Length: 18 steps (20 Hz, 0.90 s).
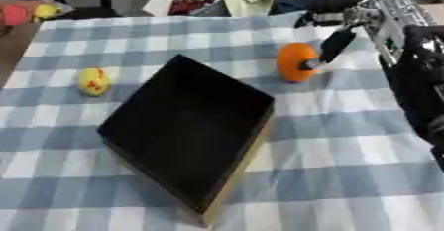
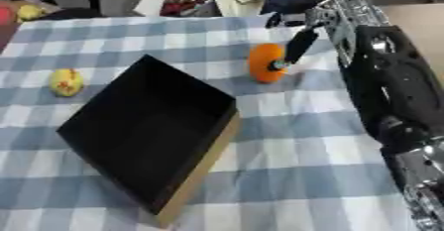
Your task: Pick up objects on the table and place them in the box.
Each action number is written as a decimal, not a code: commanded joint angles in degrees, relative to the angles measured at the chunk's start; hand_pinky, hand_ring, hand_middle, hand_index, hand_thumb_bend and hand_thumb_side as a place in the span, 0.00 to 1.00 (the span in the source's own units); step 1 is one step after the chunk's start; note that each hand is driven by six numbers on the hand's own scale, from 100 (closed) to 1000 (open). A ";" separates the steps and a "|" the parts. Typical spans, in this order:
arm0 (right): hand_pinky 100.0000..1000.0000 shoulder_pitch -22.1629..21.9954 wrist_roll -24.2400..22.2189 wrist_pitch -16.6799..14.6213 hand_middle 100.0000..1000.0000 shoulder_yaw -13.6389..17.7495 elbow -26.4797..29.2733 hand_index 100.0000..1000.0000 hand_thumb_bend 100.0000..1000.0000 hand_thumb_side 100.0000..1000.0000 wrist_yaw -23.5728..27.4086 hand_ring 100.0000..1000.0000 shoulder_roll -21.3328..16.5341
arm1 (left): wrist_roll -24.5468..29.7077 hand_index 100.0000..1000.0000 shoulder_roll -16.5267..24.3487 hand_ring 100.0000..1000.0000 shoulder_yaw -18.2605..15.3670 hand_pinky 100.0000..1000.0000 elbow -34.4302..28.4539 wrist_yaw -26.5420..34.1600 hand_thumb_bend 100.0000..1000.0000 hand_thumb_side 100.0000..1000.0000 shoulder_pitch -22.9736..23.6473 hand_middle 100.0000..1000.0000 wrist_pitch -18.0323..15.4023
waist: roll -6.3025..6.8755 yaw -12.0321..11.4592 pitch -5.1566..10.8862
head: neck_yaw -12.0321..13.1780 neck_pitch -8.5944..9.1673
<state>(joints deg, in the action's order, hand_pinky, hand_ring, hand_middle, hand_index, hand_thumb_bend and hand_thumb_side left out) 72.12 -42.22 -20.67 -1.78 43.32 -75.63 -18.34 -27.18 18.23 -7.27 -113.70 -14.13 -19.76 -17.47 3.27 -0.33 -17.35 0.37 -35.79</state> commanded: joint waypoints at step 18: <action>0.79 0.89 6.36 -2.31 0.72 -0.40 0.25 0.75 0.17 0.40 -1.44 0.81 0.86 | 0.34 0.71 0.79 0.52 -0.06 0.40 -0.89 -0.14 0.02 0.83 -0.62 0.47 0.03 | -0.02 -0.25 0.87 | -0.12 -0.02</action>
<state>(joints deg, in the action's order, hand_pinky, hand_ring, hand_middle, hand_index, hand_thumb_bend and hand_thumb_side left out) 72.02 -36.43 -22.93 -2.17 42.12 -77.41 -16.79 -27.05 18.15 -7.27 -113.70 -14.13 -19.76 -17.36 3.34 -0.50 -17.49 0.31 -35.79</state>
